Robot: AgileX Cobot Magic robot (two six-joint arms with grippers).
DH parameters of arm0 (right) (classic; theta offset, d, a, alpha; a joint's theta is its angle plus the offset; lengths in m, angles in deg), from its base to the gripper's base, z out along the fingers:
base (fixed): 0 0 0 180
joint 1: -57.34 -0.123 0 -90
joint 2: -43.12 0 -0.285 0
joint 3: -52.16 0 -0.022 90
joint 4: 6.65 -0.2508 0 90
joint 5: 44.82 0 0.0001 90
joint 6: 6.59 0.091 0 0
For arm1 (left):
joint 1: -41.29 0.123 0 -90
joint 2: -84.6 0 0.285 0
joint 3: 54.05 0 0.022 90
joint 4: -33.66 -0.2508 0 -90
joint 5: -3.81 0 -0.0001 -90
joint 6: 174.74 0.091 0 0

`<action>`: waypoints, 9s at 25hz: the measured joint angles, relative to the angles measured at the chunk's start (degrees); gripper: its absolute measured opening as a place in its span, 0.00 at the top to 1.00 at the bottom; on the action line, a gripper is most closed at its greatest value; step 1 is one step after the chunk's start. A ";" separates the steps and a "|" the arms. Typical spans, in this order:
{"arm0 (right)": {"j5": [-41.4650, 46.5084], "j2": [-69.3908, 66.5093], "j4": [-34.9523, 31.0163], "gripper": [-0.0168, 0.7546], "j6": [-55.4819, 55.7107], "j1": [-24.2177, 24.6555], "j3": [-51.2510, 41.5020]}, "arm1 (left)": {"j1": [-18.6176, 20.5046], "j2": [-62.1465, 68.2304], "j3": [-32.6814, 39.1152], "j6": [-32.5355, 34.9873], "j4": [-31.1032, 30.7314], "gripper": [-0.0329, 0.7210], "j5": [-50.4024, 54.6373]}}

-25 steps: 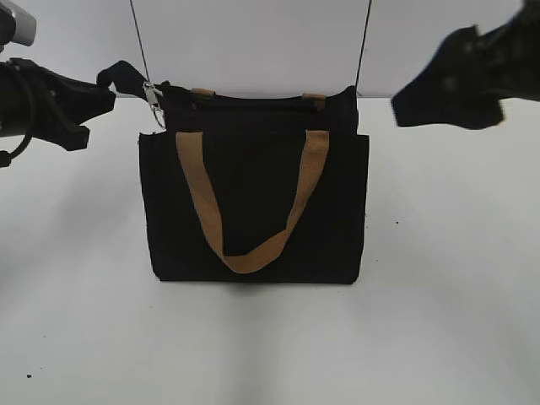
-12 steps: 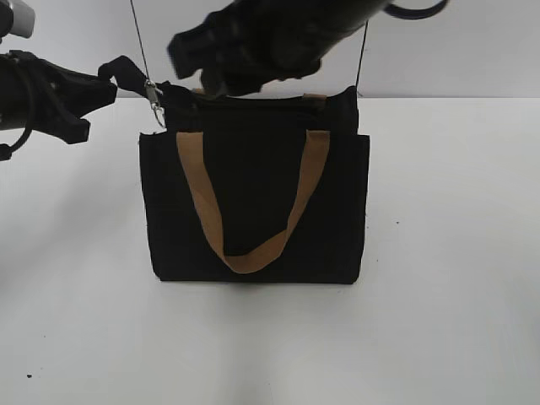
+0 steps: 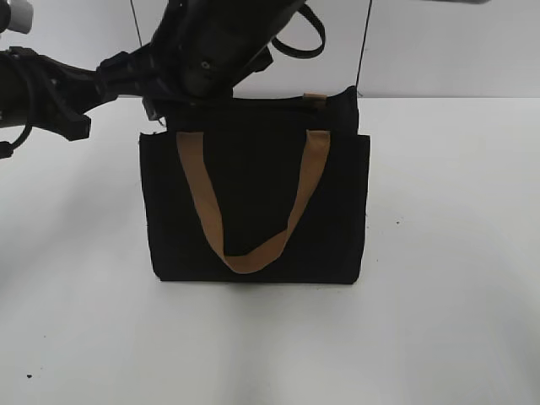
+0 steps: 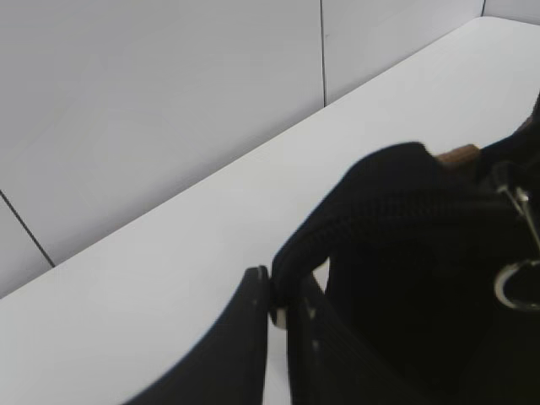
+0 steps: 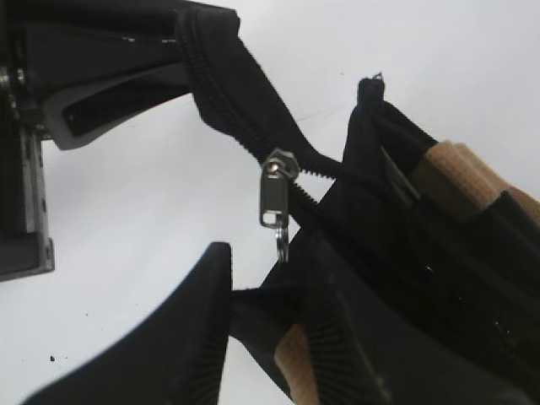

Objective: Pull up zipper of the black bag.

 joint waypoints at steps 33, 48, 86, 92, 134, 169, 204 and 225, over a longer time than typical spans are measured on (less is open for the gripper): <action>-4.68 -3.66 2.94 0.72 21.07 0.00 0.39 | 0.00 0.00 -0.07 0.00 4.58 0.91 -5.54; 4.31 2.87 -4.24 0.51 16.36 0.00 0.41 | 0.00 -0.54 -0.07 0.00 5.73 0.91 -7.16; -3.16 -2.15 7.88 0.99 26.39 -1.36 0.58 | -0.08 -2.94 -0.07 -4.50 3.50 0.91 -4.74; 6.03 1.35 4.61 0.99 18.76 -1.60 0.58 | -0.32 -2.94 -0.07 -4.50 2.85 0.91 -3.37; 26.05 4.23 -13.45 1.00 -15.67 15.86 0.75 | -0.52 -11.44 -0.07 -43.55 -32.90 0.91 9.95; 32.81 8.97 -1.52 1.00 -20.00 21.31 0.45 | -0.69 -11.44 -0.07 -45.28 -34.89 0.91 8.65; 33.83 24.59 -4.08 0.30 -20.00 19.89 -2.02 | -10.40 -24.90 5.90 -64.29 -35.89 0.29 29.15; 33.89 41.00 -0.76 0.30 -18.65 16.08 -25.79 | -31.88 -22.02 5.74 -6.37 28.13 0.17 63.50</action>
